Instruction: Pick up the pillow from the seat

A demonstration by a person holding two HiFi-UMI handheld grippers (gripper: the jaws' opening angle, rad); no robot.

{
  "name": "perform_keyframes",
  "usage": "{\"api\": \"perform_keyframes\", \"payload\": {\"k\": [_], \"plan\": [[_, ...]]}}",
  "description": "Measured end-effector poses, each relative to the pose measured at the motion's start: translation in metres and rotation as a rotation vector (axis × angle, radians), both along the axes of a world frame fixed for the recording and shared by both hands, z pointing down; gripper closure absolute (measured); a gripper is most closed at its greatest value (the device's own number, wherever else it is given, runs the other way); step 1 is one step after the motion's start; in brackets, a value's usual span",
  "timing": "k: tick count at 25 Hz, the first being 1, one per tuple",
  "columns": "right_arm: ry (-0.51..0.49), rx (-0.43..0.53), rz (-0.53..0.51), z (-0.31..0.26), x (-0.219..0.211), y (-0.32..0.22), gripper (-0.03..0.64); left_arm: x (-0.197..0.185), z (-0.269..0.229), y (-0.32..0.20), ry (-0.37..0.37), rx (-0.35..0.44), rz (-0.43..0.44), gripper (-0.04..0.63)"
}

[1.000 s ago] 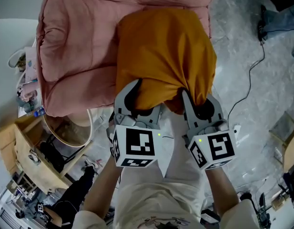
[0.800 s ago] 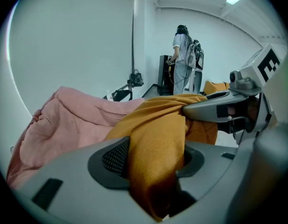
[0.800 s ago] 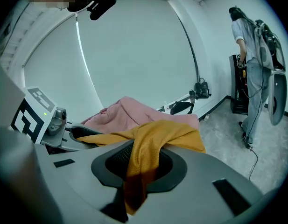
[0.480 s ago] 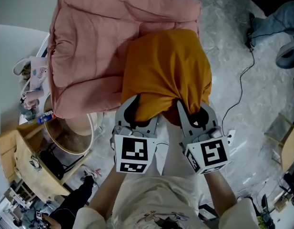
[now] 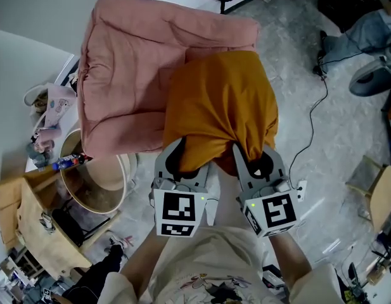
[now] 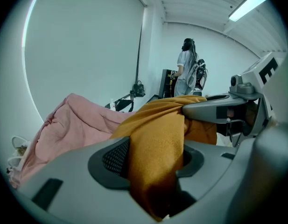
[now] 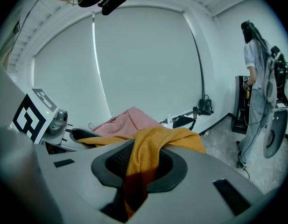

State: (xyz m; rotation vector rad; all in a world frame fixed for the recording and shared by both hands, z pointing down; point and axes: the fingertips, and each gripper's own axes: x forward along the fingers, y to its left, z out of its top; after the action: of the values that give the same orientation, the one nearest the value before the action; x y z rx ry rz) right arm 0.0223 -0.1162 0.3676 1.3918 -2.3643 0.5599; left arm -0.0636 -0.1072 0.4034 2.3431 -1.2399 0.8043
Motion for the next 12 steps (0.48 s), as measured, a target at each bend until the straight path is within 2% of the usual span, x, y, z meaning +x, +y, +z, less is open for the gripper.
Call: {"api": "perform_keyframes", "payload": {"k": [12], "plan": [[0.030, 0.126, 0.012, -0.079, -0.014, 0.023, 0.526, -0.014, -0.075, 0.019, 0.047, 0.124, -0.011, 0.362]]}}
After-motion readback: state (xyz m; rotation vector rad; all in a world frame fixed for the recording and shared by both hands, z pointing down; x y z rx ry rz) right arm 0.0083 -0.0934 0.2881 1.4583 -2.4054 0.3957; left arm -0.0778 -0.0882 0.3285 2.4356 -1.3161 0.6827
